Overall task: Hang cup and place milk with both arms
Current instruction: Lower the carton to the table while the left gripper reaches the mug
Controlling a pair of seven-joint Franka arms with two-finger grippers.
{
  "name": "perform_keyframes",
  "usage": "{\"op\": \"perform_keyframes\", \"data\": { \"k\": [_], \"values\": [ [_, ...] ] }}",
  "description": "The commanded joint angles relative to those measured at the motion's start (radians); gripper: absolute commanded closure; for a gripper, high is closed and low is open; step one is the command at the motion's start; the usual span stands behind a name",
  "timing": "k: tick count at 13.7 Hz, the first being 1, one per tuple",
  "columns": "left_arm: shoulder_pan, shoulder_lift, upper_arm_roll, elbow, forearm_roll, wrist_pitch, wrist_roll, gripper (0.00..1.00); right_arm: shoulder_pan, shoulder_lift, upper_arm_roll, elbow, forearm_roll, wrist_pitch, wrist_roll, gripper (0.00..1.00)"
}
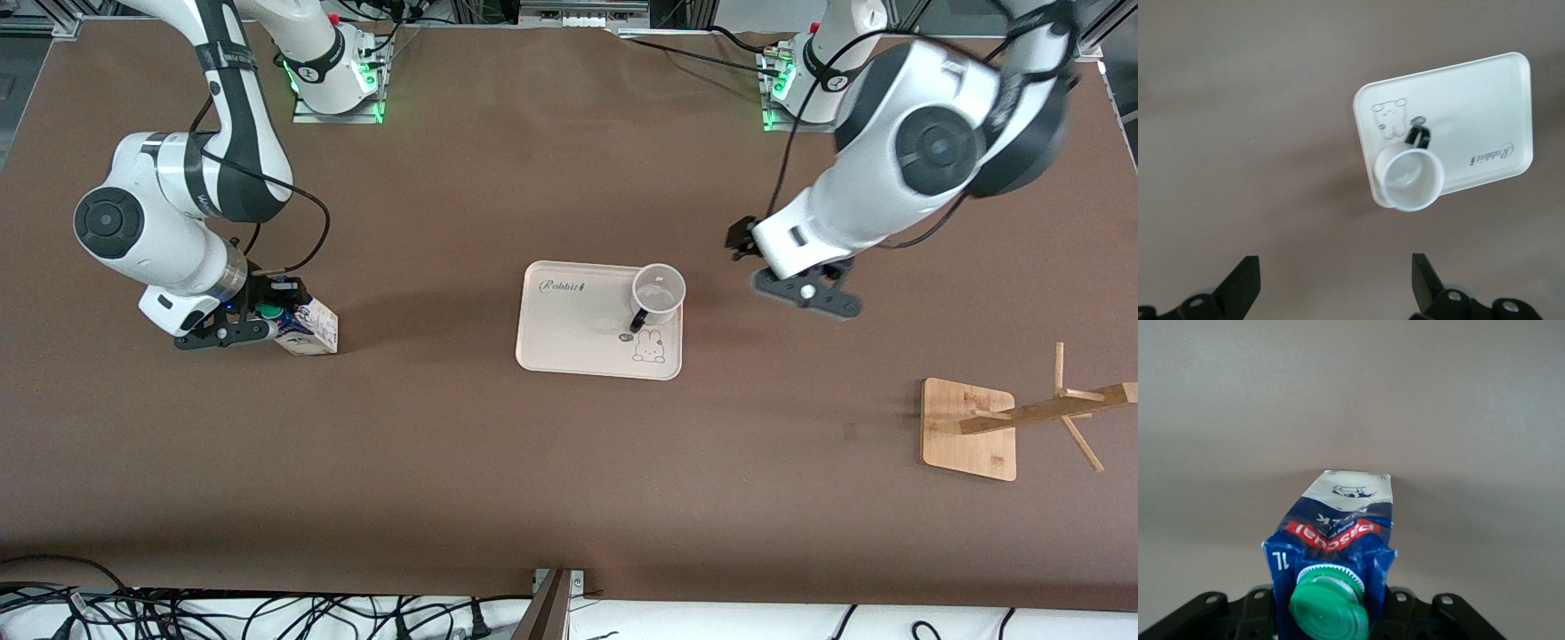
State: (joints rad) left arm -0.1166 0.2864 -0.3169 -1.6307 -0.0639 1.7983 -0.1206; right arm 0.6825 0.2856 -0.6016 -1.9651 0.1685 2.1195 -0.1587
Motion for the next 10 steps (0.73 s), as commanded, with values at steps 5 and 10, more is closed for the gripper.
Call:
{"op": "perform_keyframes", "data": {
  "k": [5,10],
  "values": [
    [-0.176,0.188,-0.03,0.003,0.073,0.199,-0.101,0.0,-0.006,0.015,-0.003,-0.015,0.063,0.037,-0.019,0.0],
    [-0.232,0.191,-0.031,-0.156,0.193,0.358,-0.267,0.0,-0.004,-0.031,0.002,0.032,0.06,-0.015,-0.005,0.0]
  ]
}}
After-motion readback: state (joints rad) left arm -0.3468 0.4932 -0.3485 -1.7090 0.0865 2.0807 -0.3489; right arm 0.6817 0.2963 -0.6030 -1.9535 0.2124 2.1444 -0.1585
